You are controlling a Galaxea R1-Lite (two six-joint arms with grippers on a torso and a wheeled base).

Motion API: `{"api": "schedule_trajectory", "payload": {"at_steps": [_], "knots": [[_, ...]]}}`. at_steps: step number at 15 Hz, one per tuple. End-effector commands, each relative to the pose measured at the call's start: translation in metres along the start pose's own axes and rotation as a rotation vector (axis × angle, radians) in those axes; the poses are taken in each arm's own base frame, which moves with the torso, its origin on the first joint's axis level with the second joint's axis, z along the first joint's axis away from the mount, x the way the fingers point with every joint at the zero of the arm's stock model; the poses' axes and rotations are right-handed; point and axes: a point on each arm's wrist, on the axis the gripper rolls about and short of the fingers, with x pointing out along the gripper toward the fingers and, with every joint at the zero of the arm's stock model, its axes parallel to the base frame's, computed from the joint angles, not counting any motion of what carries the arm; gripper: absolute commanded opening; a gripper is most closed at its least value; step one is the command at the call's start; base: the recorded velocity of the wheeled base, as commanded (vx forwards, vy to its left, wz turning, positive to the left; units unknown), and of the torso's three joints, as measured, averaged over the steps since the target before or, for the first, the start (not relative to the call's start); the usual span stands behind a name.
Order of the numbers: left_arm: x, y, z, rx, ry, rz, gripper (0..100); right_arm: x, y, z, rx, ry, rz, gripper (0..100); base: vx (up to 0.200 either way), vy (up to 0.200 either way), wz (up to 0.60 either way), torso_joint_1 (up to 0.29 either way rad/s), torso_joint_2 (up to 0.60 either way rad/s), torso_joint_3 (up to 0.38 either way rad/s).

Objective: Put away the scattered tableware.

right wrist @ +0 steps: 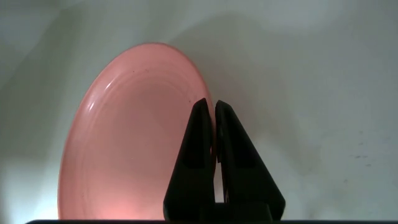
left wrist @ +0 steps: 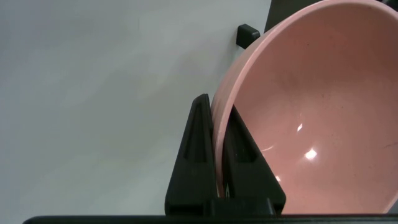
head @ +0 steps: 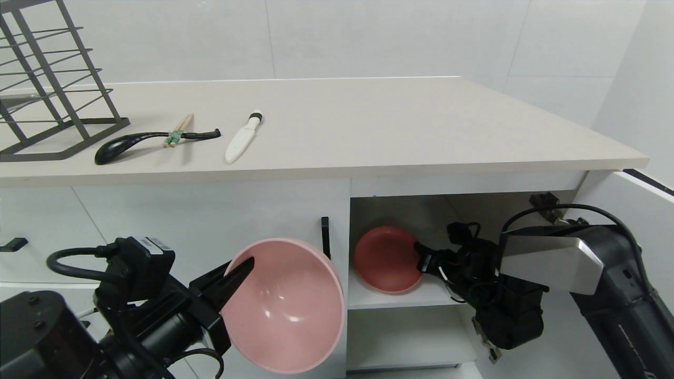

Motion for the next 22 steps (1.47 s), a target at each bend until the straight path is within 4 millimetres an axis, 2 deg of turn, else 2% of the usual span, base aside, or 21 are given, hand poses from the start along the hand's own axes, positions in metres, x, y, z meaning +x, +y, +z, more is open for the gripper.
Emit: {"api": "schedule_trajectory", "payload": {"at_steps": [1,5,6,11,13,14,16,17,20,22], "knots": [[0.001,0.0,-0.001,0.0,0.007,0.001,0,0.002,-0.002,-0.002,0.001,-0.003,-0.004,0,0.0,0.0,0.0,0.0,0.0,0.0],[0.002,0.0,-0.003,-0.002,0.016,0.001,0,0.002,-0.004,-0.002,0.001,-0.002,-0.014,0,0.0,0.0,0.0,0.0,0.0,0.0],[0.002,0.0,-0.003,-0.002,0.016,0.001,0,0.002,-0.004,-0.002,0.001,-0.002,-0.014,100,0.0,0.0,0.0,0.0,0.0,0.0],[0.002,0.0,-0.003,-0.003,0.018,0.001,0,-0.002,-0.007,0.003,-0.022,-0.008,-0.023,100,0.0,0.0,0.0,0.0,0.0,0.0],[0.003,0.0,-0.004,-0.003,0.021,0.001,0,-0.014,0.0,0.026,-0.091,-0.045,-0.037,100,0.0,0.0,0.0,0.0,0.0,0.0],[0.003,0.0,-0.004,-0.003,0.021,0.001,0,-0.026,0.003,0.029,-0.111,-0.026,-0.044,100,0.0,0.0,0.0,0.0,0.0,0.0],[0.003,-0.001,-0.004,-0.002,0.022,-0.005,0,-0.07,0.016,0.03,-0.197,0.071,-0.056,100,0.0,0.0,0.0,0.0,0.0,0.0],[0.003,-0.001,-0.004,-0.001,0.022,-0.005,0,-0.083,0.023,0.032,-0.216,0.086,-0.048,100,0.0,0.0,0.0,0.0,0.0,0.0],[0.004,-0.003,-0.006,0.079,0.031,-0.017,0,-0.14,0.072,0.064,-0.278,0.02,0.058,100,0.0,0.0,0.0,0.0,0.0,0.0],[0.006,-0.011,-0.009,0.158,0.045,-0.061,0,-0.168,0.09,0.069,-0.308,0.009,0.118,100,0.0,0.0,0.0,0.0,0.0,0.0]]}}
